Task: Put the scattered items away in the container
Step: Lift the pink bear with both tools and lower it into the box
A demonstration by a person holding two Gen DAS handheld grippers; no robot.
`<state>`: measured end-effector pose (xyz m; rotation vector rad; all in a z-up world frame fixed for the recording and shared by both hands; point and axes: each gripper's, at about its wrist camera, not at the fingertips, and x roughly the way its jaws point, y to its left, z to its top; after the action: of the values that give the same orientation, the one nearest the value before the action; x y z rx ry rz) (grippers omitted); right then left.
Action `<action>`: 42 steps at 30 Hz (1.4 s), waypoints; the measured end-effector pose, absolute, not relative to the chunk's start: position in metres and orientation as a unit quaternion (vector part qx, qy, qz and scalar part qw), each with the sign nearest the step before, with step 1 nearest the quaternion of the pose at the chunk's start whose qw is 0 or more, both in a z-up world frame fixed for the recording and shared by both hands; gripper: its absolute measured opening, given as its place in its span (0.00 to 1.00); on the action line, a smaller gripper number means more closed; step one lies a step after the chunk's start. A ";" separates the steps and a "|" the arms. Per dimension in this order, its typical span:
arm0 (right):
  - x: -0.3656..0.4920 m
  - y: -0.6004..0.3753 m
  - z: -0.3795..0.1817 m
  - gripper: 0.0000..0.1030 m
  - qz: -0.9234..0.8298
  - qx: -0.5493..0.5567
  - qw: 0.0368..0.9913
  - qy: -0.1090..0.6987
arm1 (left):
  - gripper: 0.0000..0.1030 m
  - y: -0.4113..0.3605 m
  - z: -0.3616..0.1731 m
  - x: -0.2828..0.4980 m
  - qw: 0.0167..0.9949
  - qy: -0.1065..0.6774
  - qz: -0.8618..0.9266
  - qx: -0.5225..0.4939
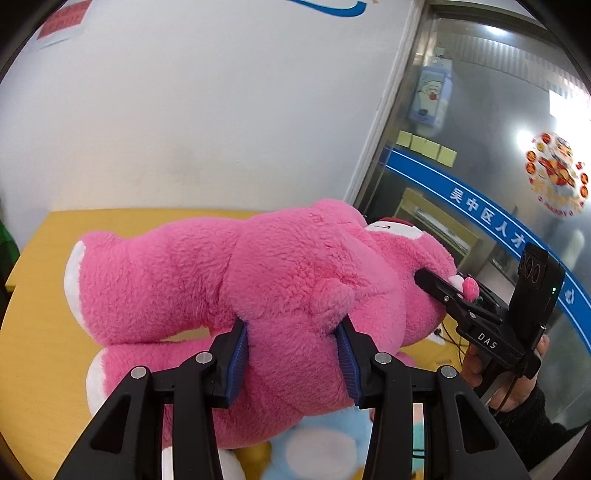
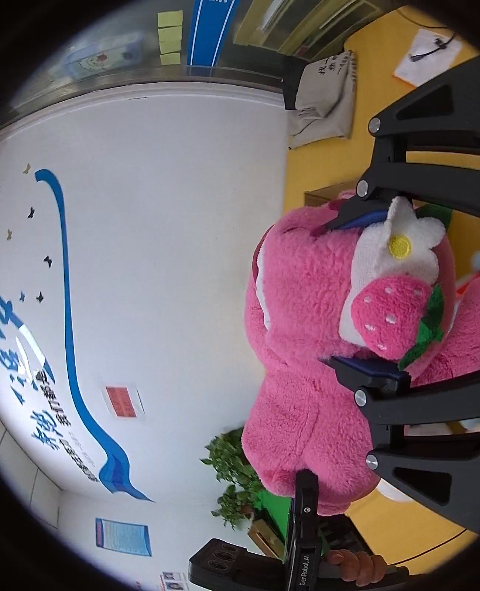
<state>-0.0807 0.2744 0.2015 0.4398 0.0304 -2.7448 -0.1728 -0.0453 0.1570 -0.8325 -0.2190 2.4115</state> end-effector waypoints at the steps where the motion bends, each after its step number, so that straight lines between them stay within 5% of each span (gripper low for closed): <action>1: -0.104 0.276 0.203 0.54 -0.971 0.160 0.177 0.006 | 0.45 -0.040 0.159 -0.192 0.285 -0.083 0.902 -0.314; 8: -0.248 0.293 0.173 0.55 -0.969 0.204 0.139 -0.033 | 0.50 0.014 0.129 -0.325 0.250 -0.077 0.893 -0.367; 15: -0.350 0.298 0.050 0.51 -0.933 0.353 0.070 -0.027 | 0.48 0.050 -0.025 -0.400 0.158 -0.011 0.820 -0.549; 18: -0.349 0.301 0.060 0.53 -0.938 0.336 0.085 -0.032 | 0.50 0.055 -0.025 -0.393 0.160 0.011 0.825 -0.542; 20: -0.341 0.296 0.069 0.79 -0.934 0.342 0.102 -0.006 | 0.50 0.054 -0.011 -0.386 0.158 0.019 0.829 -0.535; 29: -0.249 0.298 0.073 0.79 -0.880 0.424 0.190 0.103 | 0.60 0.032 0.024 -0.305 0.183 0.090 0.809 -0.552; 42: -0.185 0.309 0.022 0.79 -0.831 0.535 0.148 0.034 | 0.55 -0.023 -0.018 -0.224 0.142 0.081 0.761 -0.628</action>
<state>-0.1847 0.3090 0.0220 1.5384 0.0972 -2.3905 -0.2238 -0.0229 -0.0179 -1.8128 0.2348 2.1958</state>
